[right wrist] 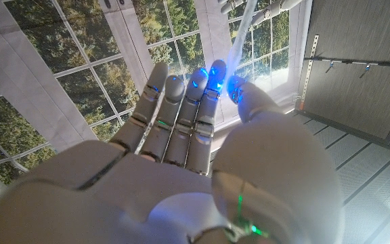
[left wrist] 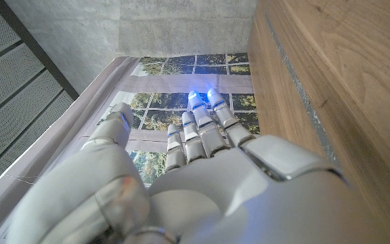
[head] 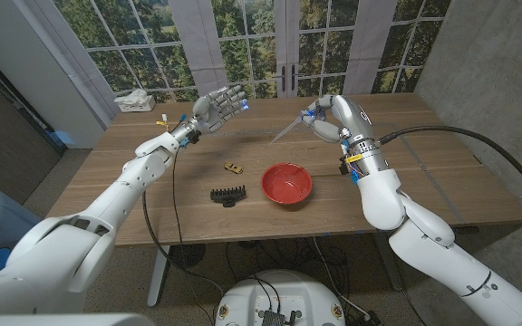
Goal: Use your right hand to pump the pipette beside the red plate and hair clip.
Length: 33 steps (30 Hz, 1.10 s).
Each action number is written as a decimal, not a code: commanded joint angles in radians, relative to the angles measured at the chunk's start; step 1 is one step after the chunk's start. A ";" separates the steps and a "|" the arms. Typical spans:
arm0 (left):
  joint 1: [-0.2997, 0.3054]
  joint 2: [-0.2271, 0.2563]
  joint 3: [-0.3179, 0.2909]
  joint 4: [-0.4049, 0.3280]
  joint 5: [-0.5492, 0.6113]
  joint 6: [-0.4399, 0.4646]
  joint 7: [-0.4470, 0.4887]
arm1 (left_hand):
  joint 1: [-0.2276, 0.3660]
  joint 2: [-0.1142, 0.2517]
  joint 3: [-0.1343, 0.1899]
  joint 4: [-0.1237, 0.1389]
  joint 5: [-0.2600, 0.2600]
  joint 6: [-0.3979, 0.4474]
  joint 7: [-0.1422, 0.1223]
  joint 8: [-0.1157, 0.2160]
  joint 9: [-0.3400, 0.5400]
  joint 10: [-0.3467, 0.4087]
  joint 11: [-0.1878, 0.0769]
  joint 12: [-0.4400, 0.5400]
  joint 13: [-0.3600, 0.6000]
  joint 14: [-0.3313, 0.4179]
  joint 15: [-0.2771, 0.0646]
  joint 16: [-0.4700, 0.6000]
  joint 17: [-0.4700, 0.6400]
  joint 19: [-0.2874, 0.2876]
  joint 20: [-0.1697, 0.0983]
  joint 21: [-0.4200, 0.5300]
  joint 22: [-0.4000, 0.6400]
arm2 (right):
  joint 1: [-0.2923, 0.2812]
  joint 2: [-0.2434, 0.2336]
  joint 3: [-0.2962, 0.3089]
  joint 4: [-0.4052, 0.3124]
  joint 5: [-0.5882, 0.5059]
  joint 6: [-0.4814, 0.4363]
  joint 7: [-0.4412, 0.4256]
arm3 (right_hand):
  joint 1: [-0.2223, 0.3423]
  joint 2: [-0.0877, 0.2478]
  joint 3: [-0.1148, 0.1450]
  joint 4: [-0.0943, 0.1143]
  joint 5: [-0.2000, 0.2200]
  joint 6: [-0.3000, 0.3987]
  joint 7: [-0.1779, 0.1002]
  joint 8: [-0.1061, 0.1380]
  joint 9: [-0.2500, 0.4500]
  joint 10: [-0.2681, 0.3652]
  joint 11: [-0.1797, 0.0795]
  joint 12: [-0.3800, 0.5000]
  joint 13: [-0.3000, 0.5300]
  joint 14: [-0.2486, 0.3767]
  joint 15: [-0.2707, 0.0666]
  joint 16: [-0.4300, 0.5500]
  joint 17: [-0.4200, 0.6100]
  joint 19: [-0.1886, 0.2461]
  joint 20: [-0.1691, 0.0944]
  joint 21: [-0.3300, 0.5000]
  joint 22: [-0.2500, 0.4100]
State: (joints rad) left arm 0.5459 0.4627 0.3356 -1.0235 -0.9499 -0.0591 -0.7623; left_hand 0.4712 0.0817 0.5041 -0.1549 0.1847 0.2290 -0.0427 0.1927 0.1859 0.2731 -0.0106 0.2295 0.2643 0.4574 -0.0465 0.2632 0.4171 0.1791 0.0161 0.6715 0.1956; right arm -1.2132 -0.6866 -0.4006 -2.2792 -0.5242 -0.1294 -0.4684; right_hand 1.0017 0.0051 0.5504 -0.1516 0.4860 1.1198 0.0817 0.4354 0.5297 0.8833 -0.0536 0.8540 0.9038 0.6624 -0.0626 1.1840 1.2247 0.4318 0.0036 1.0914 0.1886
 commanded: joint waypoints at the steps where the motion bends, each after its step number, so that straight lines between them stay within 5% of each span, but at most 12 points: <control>1: -0.012 -0.006 0.002 0.024 0.007 -0.013 -0.028 | -0.013 -0.001 0.007 -0.001 0.002 0.007 -0.006 0.004 0.003 0.011 -0.002 0.003 0.001 0.009 -0.057 -0.002 0.002 0.007 0.006 0.000 0.000 | 0.001 0.057 -0.011 0.047 -0.013 0.032 -0.083 | 0.001 0.016 -0.006 -0.004 -0.036 0.001 -0.015 -0.018 -0.017 0.002 -0.002 -0.008 -0.026 0.006 -0.129 -0.007 -0.016 0.003 -0.010 0.013 0.003; 17: -0.034 -0.016 0.001 0.068 0.013 -0.018 -0.050 | -0.016 0.000 0.012 -0.005 0.003 0.008 -0.004 0.003 0.003 0.012 -0.001 0.003 0.000 0.009 -0.057 -0.005 -0.003 0.008 0.006 -0.001 0.000 | 0.016 0.117 -0.024 0.108 -0.016 0.088 -0.181 | 0.007 0.012 -0.014 -0.016 -0.185 0.032 -0.038 -0.077 -0.095 0.027 -0.020 0.005 -0.085 0.069 -0.142 -0.083 -0.067 0.011 -0.024 0.046 0.001; 33: -0.039 -0.020 -0.004 0.079 0.014 -0.016 -0.054 | -0.019 0.001 0.015 -0.008 0.003 0.010 -0.005 0.003 0.003 0.019 -0.004 0.006 0.000 0.011 -0.057 -0.004 -0.004 0.008 0.006 -0.002 0.000 | 0.036 0.132 -0.024 0.136 0.011 0.113 -0.185 | -0.001 0.015 -0.017 -0.011 -0.238 0.034 -0.051 -0.106 -0.130 0.021 -0.030 0.003 -0.109 0.074 -0.142 -0.125 -0.081 0.005 -0.022 0.057 -0.001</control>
State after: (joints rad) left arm 0.5081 0.4449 0.3365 -0.9487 -0.9362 -0.0772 -0.8145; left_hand 0.4621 0.0830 0.5122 -0.1631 0.1848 0.2343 -0.0482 0.1927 0.1861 0.2858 -0.0123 0.2291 0.2645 0.4573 -0.0465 0.2584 0.4126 0.1791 0.0161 0.6715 0.1956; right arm -1.1890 -0.5684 -0.4246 -2.1651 -0.5309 -0.0384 -0.6405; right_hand 1.0003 0.0136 0.5338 -0.1628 0.2515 1.1524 0.0383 0.3322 0.4016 0.9039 -0.0736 0.8548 0.7962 0.7293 -0.0786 1.0645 1.1395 0.4390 -0.0182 1.1396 0.1860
